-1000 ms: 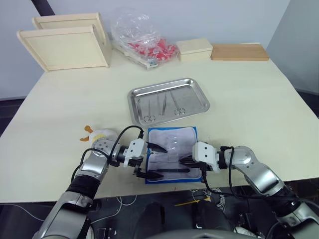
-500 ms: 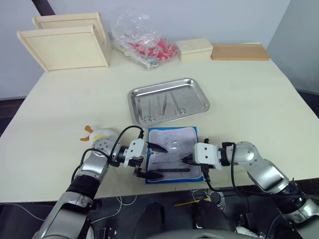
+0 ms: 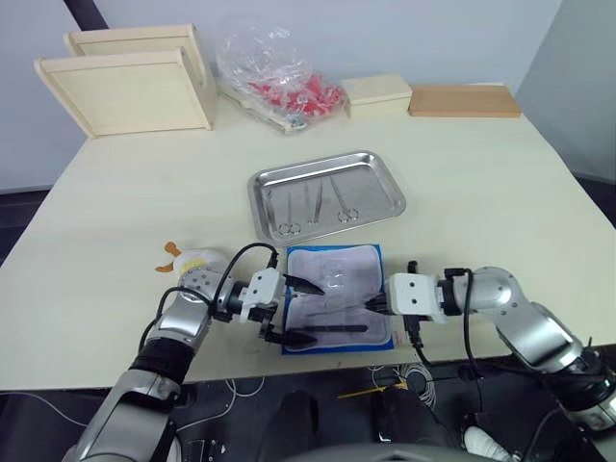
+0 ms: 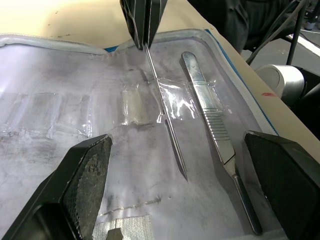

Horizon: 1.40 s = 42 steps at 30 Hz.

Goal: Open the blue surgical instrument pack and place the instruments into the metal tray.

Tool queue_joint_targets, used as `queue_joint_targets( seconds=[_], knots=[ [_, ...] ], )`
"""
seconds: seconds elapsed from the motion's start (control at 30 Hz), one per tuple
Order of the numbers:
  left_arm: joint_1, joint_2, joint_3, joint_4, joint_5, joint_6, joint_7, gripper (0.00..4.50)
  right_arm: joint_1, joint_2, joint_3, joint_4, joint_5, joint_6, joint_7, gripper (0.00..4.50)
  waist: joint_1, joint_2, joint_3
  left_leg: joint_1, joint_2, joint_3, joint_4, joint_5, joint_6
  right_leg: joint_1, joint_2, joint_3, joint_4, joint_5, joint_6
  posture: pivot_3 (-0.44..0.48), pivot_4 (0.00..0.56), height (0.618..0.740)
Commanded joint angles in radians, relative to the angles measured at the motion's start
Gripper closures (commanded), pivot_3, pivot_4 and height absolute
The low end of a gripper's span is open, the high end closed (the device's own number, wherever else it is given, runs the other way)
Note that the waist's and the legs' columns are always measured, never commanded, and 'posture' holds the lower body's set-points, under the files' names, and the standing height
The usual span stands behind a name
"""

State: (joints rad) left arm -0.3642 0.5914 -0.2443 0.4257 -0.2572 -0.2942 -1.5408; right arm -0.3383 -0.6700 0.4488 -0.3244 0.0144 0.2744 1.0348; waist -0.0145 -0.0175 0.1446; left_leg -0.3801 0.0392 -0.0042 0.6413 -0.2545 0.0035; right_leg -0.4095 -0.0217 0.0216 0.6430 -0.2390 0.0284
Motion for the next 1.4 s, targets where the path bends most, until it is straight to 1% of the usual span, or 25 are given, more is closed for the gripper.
queue_joint_targets(
  seconds=[0.03, 0.57, 1.13, 1.4],
  knots=[
    [0.043, 0.005, -0.057, 0.09, 0.083, 0.006, -0.011, 0.0, -0.017, -0.037, -0.051, -0.064, 0.012, 0.003, 0.022, 4.46, 0.001, 0.001, 0.0, 0.0, 0.0, 0.0, 0.0, 0.0, 0.0, 0.0, 0.0, 0.0, 0.0, 0.0, 0.0, 0.0, 0.15, 0.74],
    [0.034, 0.0, -0.059, 0.107, 0.086, -0.007, -0.013, 0.0, 0.001, -0.15, -0.118, -0.14, 0.029, 0.03, 0.072, 4.46, 0.001, 0.004, -0.002, 0.0, 0.0, 0.0, 0.002, 0.0, 0.0, 0.0, 0.0, 0.001, 0.001, 0.0, 0.0, 0.0, 0.15, 0.74],
    [0.035, -0.005, -0.061, 0.116, 0.088, -0.013, -0.009, 0.0, 0.042, -0.265, -0.226, -0.119, 0.083, -0.017, 0.126, 4.46, 0.002, 0.005, -0.003, 0.0, 0.0, 0.0, 0.005, 0.0, 0.0, 0.0, 0.0, 0.001, 0.002, 0.0, 0.0, 0.0, 0.15, 0.74],
    [0.033, -0.004, -0.062, 0.12, 0.089, -0.016, -0.012, 0.0, 0.052, -0.283, -0.261, -0.116, 0.093, -0.021, 0.126, 4.46, 0.001, 0.006, -0.003, 0.0, 0.0, 0.0, 0.005, 0.0, 0.0, 0.001, 0.001, 0.002, 0.002, 0.0, 0.0, 0.0, 0.15, 0.74]
  ],
)
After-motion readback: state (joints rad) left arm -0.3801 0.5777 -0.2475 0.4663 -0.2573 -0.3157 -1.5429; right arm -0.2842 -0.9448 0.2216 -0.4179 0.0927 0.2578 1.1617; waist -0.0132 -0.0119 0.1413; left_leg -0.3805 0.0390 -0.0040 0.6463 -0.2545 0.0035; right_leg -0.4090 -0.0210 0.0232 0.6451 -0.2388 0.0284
